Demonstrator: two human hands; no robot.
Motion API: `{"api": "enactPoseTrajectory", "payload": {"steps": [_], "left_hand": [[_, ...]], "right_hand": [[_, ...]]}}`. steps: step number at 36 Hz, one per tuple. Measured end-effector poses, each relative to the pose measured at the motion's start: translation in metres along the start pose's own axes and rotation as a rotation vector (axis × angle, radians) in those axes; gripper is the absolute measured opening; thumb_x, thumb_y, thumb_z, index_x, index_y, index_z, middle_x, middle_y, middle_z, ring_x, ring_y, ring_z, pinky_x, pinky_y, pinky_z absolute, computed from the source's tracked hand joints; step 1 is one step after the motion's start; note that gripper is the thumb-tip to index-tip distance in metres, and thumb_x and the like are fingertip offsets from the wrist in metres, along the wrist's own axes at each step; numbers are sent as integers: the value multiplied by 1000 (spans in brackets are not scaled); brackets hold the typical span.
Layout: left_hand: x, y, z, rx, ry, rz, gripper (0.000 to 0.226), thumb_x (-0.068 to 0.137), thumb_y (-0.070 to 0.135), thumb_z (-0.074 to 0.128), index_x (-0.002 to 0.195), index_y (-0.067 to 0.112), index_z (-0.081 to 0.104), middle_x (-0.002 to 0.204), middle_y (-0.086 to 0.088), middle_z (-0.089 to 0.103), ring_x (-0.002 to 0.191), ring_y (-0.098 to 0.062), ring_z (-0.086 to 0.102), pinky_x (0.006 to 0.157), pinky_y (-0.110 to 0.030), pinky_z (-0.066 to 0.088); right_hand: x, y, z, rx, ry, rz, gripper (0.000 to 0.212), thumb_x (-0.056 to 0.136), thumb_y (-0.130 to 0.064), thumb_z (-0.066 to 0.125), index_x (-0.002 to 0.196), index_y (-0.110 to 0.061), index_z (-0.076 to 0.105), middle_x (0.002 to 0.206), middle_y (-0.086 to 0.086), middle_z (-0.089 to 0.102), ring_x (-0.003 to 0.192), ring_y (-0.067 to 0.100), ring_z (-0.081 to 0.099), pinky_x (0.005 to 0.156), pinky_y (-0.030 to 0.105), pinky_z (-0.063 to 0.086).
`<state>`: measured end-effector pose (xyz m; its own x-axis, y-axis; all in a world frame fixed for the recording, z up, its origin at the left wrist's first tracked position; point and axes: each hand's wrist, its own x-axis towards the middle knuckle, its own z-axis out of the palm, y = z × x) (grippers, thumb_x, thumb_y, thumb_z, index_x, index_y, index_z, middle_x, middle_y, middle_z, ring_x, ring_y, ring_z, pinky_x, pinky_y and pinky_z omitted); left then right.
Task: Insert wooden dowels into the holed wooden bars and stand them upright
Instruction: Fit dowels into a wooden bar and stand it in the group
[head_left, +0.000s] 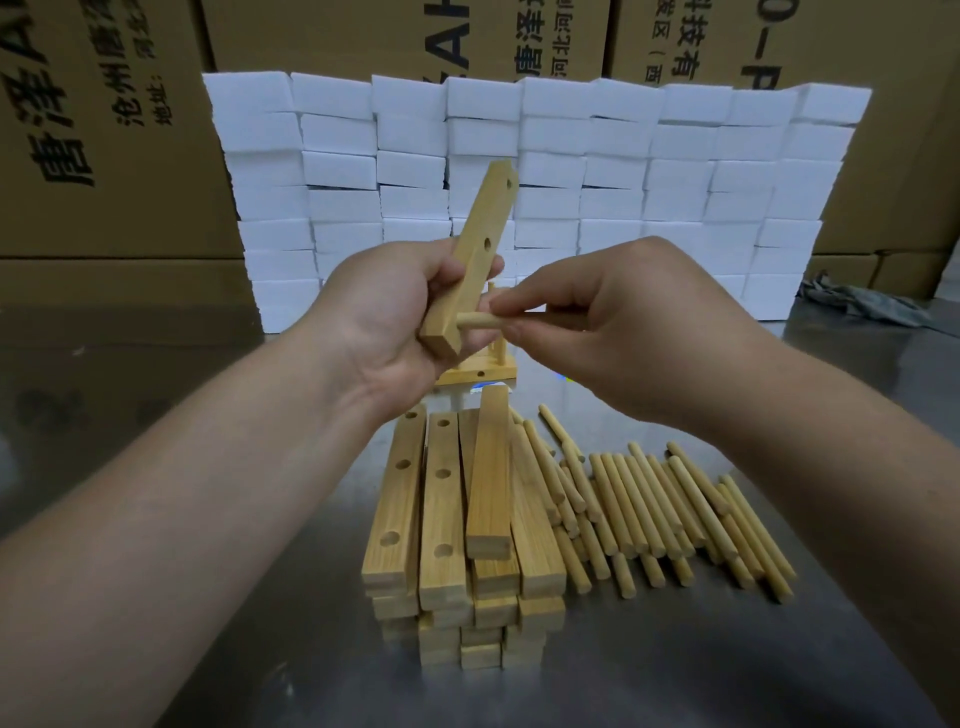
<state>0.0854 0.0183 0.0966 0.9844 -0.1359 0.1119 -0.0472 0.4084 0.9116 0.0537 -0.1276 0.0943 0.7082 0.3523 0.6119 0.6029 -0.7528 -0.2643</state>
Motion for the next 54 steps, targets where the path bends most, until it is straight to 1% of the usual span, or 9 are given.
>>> {"api": "enactPoseTrajectory", "payload": {"steps": [7, 10, 18, 21, 25, 34, 43, 47, 54], "left_hand": [[-3, -6, 6, -31, 58, 80, 11, 90, 5, 53, 82, 2, 61, 64, -7, 65, 50, -10, 62, 51, -17, 53], [-5, -9, 6, 26, 58, 78, 14, 93, 11, 48, 87, 3, 59, 55, -5, 60, 41, -12, 56, 46, -22, 52], [-9, -12, 9, 127, -29, 135, 31, 96, 15, 40, 116, -4, 55, 74, -12, 61, 46, -14, 59, 57, -32, 58], [-10, -10, 8, 122, -56, 153, 31, 96, 15, 39, 115, -5, 55, 76, -13, 63, 51, -16, 62, 63, -35, 59], [-10, -6, 7, 169, -95, 222, 24, 97, 16, 38, 96, 3, 58, 60, -3, 63, 47, -12, 60, 59, -32, 58], [-8, -5, 1, 376, -232, 161, 20, 97, 27, 39, 111, 29, 53, 60, 5, 62, 47, -17, 59, 51, -28, 53], [-2, 1, 0, 255, 50, 100, 12, 93, 20, 50, 83, 14, 52, 51, 0, 52, 31, -10, 36, 41, -18, 44], [1, 12, -10, 221, 116, 48, 10, 92, 21, 49, 88, 14, 53, 50, -2, 54, 31, -9, 35, 42, -18, 43], [2, 10, -12, 206, 127, -31, 13, 93, 23, 47, 85, 13, 53, 53, -2, 52, 30, -8, 37, 43, -16, 43]], "right_hand": [[2, 3, -8, -7, 28, -42, 19, 85, -30, 61, 101, -29, 72, 62, -24, 54, 55, -11, 50, 49, 8, 33], [0, -2, -4, -82, 36, -94, 20, 86, -28, 60, 102, -25, 72, 74, -8, 68, 60, 3, 53, 60, 22, 45], [-2, -2, 1, -58, 78, -111, 18, 86, -28, 62, 99, -22, 72, 78, -3, 71, 72, 13, 62, 67, 35, 50], [-2, -1, 5, 44, 63, -95, 15, 86, -28, 62, 96, -25, 73, 57, -22, 59, 59, -5, 54, 58, 10, 41], [-1, -2, 7, 334, 25, 17, 22, 89, -23, 58, 75, -38, 67, 64, -21, 66, 53, -2, 55, 49, 10, 38], [4, 1, -2, 497, -60, 262, 34, 87, -33, 57, 76, -2, 67, 44, -2, 53, 39, 10, 37, 44, 24, 33], [15, 17, -13, 548, 74, 451, 43, 92, -45, 39, 77, -12, 63, 60, 7, 69, 44, 17, 58, 46, 25, 48], [18, 35, 2, 143, -171, 536, 26, 88, -22, 44, 73, -13, 64, 58, -2, 68, 41, 9, 54, 51, 24, 42], [0, 37, 42, -332, -687, 324, 29, 92, -23, 40, 109, -12, 61, 101, 5, 66, 90, 20, 62, 63, 26, 42]]}}
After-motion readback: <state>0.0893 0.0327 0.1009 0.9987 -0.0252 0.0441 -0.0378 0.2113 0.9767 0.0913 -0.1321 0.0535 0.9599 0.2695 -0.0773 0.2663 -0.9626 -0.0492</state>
